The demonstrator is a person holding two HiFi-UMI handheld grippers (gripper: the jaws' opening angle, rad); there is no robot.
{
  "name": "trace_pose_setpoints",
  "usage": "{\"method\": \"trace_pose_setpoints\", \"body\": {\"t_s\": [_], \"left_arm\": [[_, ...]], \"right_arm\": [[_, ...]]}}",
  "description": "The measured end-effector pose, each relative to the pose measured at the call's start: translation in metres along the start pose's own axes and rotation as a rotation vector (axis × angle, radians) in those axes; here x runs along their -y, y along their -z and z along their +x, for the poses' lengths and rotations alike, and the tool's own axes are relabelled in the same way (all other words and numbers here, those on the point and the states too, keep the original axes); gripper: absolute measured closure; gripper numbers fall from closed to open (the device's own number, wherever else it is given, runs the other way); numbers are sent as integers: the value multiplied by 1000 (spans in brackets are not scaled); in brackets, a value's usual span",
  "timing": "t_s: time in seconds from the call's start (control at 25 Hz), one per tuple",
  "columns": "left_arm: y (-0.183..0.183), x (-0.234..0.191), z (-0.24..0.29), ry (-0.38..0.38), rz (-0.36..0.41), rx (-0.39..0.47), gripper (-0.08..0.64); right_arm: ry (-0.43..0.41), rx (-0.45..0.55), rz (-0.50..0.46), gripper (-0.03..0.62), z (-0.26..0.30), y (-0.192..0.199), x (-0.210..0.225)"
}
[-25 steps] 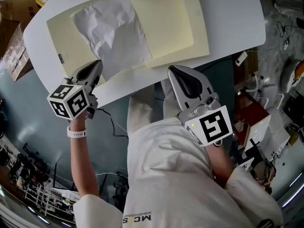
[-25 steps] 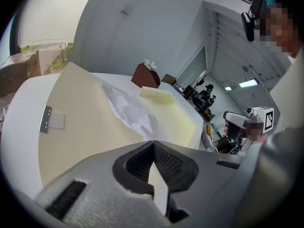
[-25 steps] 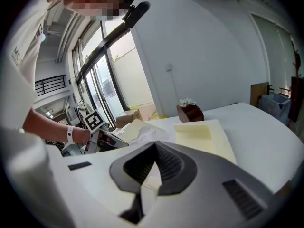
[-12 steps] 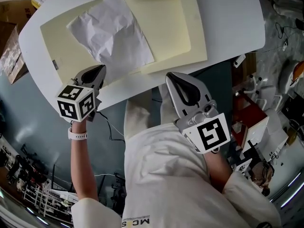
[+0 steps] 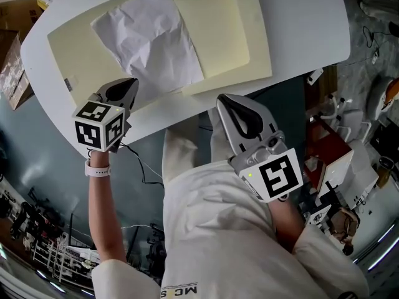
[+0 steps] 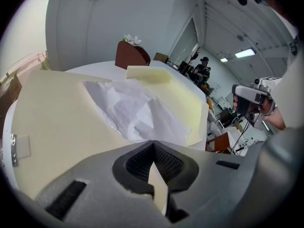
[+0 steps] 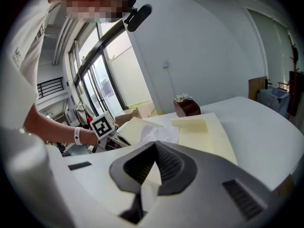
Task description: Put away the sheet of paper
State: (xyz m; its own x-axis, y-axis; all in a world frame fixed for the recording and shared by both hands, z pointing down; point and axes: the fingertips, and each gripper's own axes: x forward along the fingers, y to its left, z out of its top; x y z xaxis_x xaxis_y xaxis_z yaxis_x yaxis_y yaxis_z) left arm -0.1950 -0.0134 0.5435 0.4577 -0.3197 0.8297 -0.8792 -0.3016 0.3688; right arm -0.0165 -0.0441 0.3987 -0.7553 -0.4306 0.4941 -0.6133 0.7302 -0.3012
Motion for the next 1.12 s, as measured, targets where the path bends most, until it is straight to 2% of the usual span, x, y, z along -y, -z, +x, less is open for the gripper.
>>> {"method": "trace_pose_setpoints", "body": {"t_s": [0.28, 0.6, 0.76, 1.12], "left_arm": [[-18, 9, 19, 25, 31, -13, 536], [-34, 39, 50, 92, -11, -28, 535], [-47, 53, 63, 120, -34, -7, 536], [-63, 80, 89, 175, -37, -11, 537]], "right_arm": [[8, 5, 9, 578, 0, -1, 8], [13, 3, 25, 578, 0, -1, 18], [14, 1, 38, 578, 1, -2, 22], [11, -10, 28, 578, 0, -2, 30]]}}
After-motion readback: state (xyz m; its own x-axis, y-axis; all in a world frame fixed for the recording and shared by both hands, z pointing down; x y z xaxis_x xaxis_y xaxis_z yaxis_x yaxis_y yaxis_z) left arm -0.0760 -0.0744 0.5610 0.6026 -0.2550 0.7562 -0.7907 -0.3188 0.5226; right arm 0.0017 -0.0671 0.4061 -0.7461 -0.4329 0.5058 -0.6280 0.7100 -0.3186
